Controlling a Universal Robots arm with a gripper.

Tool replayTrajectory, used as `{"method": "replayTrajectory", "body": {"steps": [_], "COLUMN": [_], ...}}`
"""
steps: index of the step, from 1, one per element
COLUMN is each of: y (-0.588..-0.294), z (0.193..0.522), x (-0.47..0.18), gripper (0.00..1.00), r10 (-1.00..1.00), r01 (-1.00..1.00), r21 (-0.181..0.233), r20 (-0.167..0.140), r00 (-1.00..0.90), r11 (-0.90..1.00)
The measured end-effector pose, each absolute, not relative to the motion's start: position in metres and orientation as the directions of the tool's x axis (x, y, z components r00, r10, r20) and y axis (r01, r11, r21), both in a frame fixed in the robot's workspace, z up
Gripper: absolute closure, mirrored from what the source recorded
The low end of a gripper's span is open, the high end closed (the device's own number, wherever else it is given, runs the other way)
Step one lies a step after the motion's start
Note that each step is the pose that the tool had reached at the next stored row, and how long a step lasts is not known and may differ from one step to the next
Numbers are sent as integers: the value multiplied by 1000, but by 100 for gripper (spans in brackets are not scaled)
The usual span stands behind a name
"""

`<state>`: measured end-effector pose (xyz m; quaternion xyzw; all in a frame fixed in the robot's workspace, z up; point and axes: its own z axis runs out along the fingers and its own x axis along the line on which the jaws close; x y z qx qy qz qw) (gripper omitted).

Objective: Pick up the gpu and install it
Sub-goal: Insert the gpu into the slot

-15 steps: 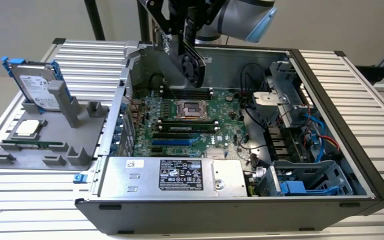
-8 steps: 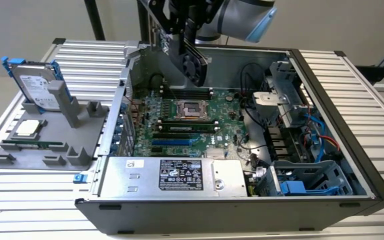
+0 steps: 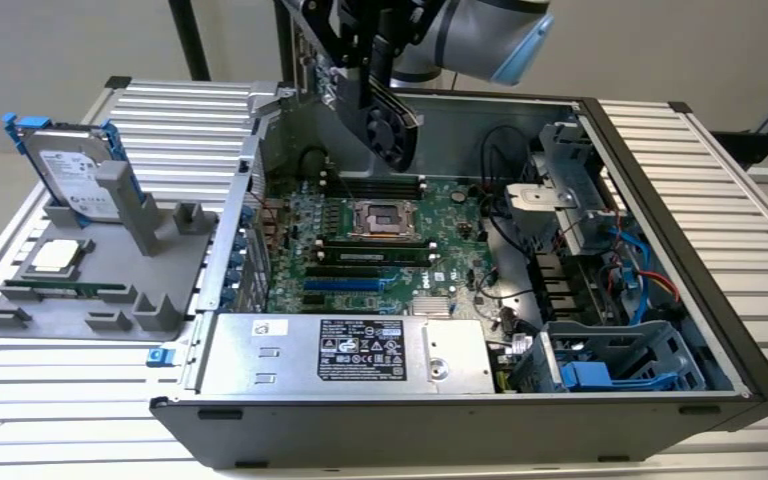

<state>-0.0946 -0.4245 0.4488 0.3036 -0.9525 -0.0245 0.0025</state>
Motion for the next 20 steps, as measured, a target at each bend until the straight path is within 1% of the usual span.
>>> {"method": "replayTrajectory", "body": {"steps": [20], "y": [-424], "z": [451], "x": [-95], "gripper": [100], "r10": [-707], "r01": [-706], "r21": [48], "r20": [-10], "r00": [-707], "r11": [706]}}
